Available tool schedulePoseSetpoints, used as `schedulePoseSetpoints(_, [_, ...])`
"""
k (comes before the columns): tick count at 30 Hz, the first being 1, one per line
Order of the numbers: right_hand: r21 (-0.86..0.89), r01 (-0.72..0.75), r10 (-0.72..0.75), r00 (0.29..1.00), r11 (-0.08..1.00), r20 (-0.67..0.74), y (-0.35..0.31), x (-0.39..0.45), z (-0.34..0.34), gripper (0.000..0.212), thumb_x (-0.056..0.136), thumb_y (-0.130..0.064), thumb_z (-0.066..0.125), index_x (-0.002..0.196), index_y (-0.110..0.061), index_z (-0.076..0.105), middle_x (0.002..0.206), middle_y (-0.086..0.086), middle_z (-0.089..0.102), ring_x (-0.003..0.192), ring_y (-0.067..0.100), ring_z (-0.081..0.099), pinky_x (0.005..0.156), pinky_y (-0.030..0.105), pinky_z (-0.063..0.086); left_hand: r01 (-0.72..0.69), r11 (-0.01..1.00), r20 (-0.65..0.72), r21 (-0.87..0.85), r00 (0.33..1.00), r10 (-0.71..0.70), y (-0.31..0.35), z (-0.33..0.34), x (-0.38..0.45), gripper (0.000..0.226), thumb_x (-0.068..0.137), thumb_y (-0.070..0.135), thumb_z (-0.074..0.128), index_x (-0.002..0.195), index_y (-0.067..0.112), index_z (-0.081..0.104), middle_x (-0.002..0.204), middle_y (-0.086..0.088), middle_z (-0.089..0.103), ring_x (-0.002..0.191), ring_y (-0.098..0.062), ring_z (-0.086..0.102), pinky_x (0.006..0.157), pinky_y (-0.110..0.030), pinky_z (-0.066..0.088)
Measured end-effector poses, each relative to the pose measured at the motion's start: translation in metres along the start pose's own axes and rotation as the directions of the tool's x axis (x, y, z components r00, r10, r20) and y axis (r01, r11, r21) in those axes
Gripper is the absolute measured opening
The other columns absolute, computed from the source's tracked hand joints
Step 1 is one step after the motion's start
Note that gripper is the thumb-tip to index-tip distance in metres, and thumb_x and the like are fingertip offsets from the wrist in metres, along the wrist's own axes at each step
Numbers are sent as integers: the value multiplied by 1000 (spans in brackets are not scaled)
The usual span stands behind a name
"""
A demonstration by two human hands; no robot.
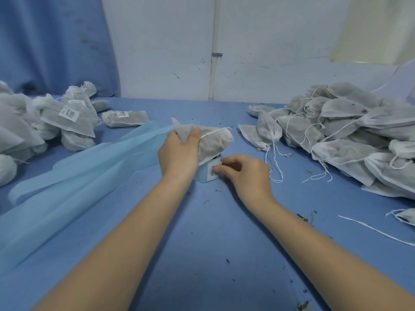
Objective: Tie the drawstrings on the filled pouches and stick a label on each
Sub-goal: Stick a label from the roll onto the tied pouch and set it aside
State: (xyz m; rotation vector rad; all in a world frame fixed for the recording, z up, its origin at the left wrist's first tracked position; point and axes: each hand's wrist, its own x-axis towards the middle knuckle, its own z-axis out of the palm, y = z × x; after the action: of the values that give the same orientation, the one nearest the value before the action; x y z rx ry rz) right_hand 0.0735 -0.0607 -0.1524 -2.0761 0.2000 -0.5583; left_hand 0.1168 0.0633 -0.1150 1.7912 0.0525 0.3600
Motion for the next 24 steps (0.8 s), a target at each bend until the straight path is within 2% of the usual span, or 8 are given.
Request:
schedulePoseSetpoints(2, [-10, -9, 8, 1000, 1000, -19, 0, 0, 0, 10, 78, -19, 79, 83, -13, 74, 74, -3, 70, 73, 10, 66, 67, 6, 43, -8, 1000, 1, 6, 1000, 8, -1, 1, -1, 29, 90, 41, 55, 97, 13, 57, 93, 1, 57, 98, -24, 55, 76, -27, 36])
schedulePoseSetpoints(6, [-18, 10, -10, 1000, 1000, -17, 0, -1, -2, 11, 76, -20, 80, 78, -16, 70, 68, -7, 65, 62, -2, 58, 65, 4, 41, -13, 1000, 1, 20, 1000, 13, -1, 2, -1, 26, 91, 41, 55, 93, 15, 55, 90, 2, 56, 88, -20, 49, 73, -26, 33])
schedulePoseSetpoints(9, [-107, 78, -80, 997, 991, -12, -1, -4, -3, 12, 78, -23, 79, 76, -17, 68, 63, -15, 60, 58, -7, 54, 64, 3, 39, -19, 999, -2, 49, 1000, 19, 0, 2, -2, 26, 91, 41, 54, 90, 15, 52, 85, 3, 52, 84, -19, 46, 68, -24, 28])
schedulePoseSetpoints(12, [-230, 204, -198, 979, 951, 49, -4, -8, -2, 11, 81, -19, 74, 76, -13, 66, 72, -4, 65, 65, 7, 58, 69, 15, 45, -37, 997, 0, 75, 999, 37, 0, 2, -3, 27, 92, 41, 53, 87, 14, 49, 77, 6, 47, 83, -19, 44, 58, -22, 22])
schedulePoseSetpoints(15, [-331, 303, -258, 950, 893, 174, -9, -12, -3, 12, 82, -18, 73, 80, -9, 65, 84, 3, 64, 77, 19, 60, 77, 29, 45, -50, 995, 0, 87, 999, 50, 1, 2, -3, 27, 92, 41, 53, 88, 14, 49, 83, 3, 49, 84, -18, 43, 59, -22, 22])
schedulePoseSetpoints(20, [-247, 347, -217, 874, 905, 435, -17, -24, -14, 11, 77, -29, 79, 80, -22, 71, 104, -5, 53, 98, 10, 47, 81, 7, 31, -37, 996, 12, 87, 999, 36, 2, 0, -1, 26, 91, 41, 54, 90, 16, 50, 88, 2, 52, 91, -21, 50, 67, -24, 27])
schedulePoseSetpoints(22, [-178, 298, -198, 881, 938, 431, -24, -27, -25, 13, 77, -30, 79, 77, -27, 66, 110, -3, 53, 106, 11, 47, 88, 8, 31, -70, 995, 15, 66, 997, 69, 2, -2, -3, 27, 91, 41, 55, 82, 16, 48, 80, 5, 53, 85, -21, 52, 65, -24, 29])
schedulePoseSetpoints(24, [-87, 240, -191, 906, 967, 378, -33, -26, -40, 15, 77, -30, 79, 77, -26, 64, 111, -2, 53, 107, 8, 49, 92, 15, 36, -159, 987, 8, 9, 987, 159, 5, -4, -7, 30, 90, 41, 57, 75, 17, 45, 71, 10, 50, 68, -9, 49, 57, -16, 33])
